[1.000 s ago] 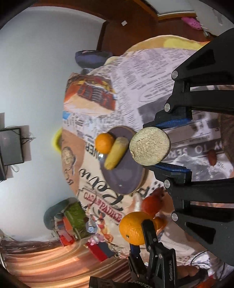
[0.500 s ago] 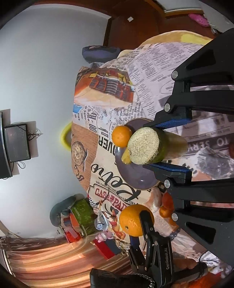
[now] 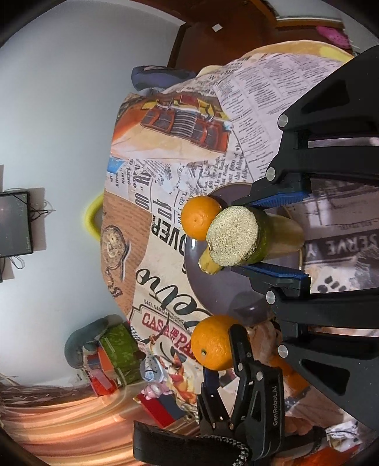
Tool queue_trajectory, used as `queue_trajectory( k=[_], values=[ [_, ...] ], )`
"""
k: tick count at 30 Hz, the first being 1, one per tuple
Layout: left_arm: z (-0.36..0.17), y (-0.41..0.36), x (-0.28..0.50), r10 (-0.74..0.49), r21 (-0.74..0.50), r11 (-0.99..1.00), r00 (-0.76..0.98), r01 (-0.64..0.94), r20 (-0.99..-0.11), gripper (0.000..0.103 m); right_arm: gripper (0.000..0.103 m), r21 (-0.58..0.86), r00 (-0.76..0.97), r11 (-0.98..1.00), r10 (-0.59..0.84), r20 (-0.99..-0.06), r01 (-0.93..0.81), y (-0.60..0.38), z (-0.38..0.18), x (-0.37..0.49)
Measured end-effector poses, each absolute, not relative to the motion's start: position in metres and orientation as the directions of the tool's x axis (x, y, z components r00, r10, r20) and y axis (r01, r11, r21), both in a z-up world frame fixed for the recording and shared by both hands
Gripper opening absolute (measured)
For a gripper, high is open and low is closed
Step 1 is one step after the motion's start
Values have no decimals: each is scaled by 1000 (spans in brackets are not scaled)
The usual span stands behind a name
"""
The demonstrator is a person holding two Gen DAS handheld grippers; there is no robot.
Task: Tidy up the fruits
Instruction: 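Carry the cucumber with the right tool while the left tool carries the orange to the plate, then release the cucumber onto the plate with the right tool while the left tool releases the orange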
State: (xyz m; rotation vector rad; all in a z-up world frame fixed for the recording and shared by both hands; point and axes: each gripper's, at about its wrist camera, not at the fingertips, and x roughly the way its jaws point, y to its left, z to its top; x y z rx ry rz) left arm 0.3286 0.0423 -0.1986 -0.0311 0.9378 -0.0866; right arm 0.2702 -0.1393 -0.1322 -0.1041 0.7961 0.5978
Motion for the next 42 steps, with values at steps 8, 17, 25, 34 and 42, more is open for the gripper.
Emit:
queue_trajectory(
  k=[8, 17, 25, 34, 42],
  values=[
    [-218, 50, 357, -114, -101, 993, 547, 54, -829, 69, 32, 95, 540, 812, 465, -701, -576, -117, -140, 286],
    [-227, 45, 373, -116, -82, 993, 527, 88, -842, 69, 32, 152, 499, 801, 496, -711, -580, -109, -154, 307],
    [-222, 45, 369, -121, -95, 993, 543, 76, -831, 70, 33, 157, 503, 812, 486, -714, -563, -116, -150, 303],
    [-180, 54, 341, -91, -79, 996, 620, 47, -779, 72, 37, 129, 540, 822, 474, -695, -555, -126, -127, 273],
    [-151, 61, 290, -42, -35, 999, 668, 24, -743, 72, 44, 119, 566, 823, 479, -671, -556, -127, -106, 233]
  ],
)
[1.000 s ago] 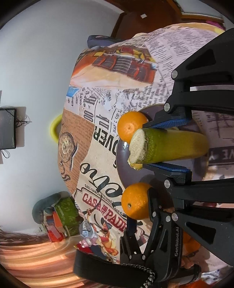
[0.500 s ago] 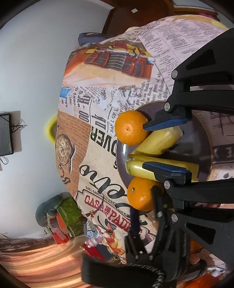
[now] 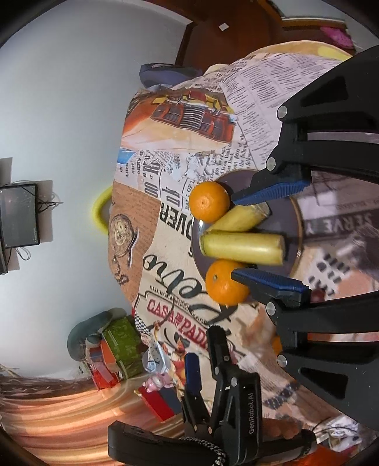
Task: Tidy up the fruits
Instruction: 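Release the cucumber onto the plate with the right tool while the left tool releases the orange, then grasp a small tangerine with the left tool while the right tool grasps the red tomato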
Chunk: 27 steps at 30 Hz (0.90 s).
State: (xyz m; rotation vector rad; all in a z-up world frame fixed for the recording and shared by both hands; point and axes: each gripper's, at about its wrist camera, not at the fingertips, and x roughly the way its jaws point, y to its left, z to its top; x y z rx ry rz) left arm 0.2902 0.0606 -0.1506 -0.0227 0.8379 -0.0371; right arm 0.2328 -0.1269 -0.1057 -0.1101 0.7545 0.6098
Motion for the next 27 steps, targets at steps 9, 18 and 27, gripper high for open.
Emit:
queue_trajectory(
  k=[9, 18, 27],
  values=[
    [-145, 77, 232, -7, -27, 999, 675, -19, -738, 79, 49, 137, 548, 809, 500, -670, -571, -119, -101, 193],
    [-181, 95, 203, -13, -68, 995, 608, -68, -794, 78, 51, 182, 507, 797, 523, -685, -576, -111, -116, 168],
    [-221, 80, 198, -67, -107, 993, 537, -43, -841, 57, 51, 207, 453, 789, 521, -723, -579, -105, -139, 161]
  ],
)
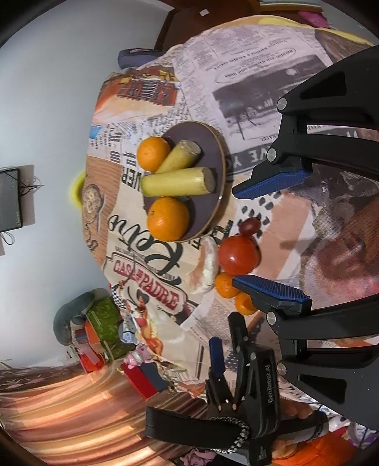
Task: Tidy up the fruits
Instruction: 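Grasp a small tangerine with the left tool while the right tool grasps the red tomato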
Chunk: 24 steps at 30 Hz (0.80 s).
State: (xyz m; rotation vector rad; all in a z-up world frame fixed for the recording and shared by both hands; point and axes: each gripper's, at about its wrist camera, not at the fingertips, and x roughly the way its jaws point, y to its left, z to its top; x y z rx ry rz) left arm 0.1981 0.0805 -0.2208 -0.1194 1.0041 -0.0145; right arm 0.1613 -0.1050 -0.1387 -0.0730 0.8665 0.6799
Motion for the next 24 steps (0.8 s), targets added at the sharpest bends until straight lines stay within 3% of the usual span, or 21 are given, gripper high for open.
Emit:
queue_trajectory(
  k=[11, 24],
  values=[
    [-247, 65, 206, -130, -139, 990, 496, 19, -858, 30, 51, 224, 368, 753, 529, -764, -619, -84, -165, 169],
    [-228, 111, 190, -85, -138, 989, 555, -54, -828, 30, 51, 200, 303, 717, 507, -807, -668, -46, -190, 188]
  ],
)
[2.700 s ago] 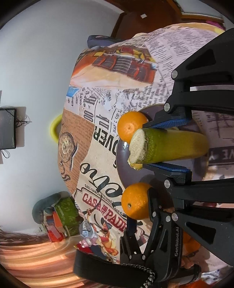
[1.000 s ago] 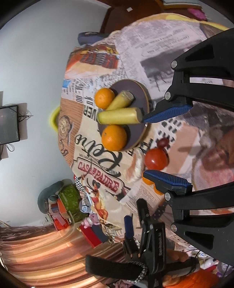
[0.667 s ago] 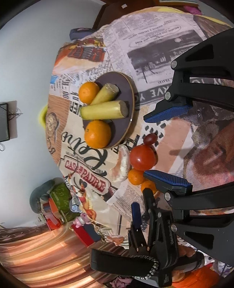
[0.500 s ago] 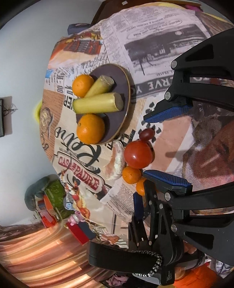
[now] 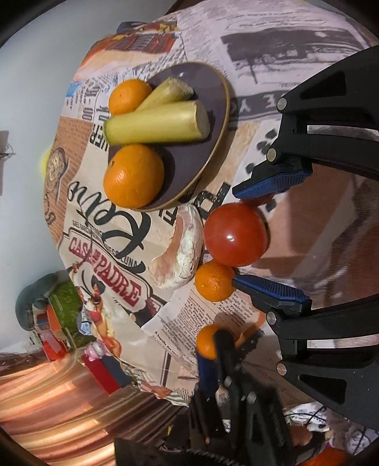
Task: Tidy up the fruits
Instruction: 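Grasp a small tangerine with the left tool while the right tool grasps the red tomato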
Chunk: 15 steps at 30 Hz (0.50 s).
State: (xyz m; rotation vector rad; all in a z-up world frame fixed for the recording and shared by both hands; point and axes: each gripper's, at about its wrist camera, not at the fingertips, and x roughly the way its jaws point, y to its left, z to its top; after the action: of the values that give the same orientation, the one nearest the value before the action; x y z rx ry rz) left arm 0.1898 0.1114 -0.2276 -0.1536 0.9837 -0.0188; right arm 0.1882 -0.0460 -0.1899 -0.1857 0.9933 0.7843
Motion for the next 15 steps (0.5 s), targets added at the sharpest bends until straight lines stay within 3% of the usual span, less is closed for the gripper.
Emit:
queue_trajectory(
  k=[8, 15],
  values=[
    [-227, 123, 190, -91, -160, 984, 562, -74, -822, 30, 53, 138, 321, 706, 476, -819, -694, -35, -194, 192],
    [-218, 115, 188, -102, -164, 985, 577, -56, -810, 30, 46, 151, 312, 711, 475, -823, -686, -40, -192, 195]
  ],
)
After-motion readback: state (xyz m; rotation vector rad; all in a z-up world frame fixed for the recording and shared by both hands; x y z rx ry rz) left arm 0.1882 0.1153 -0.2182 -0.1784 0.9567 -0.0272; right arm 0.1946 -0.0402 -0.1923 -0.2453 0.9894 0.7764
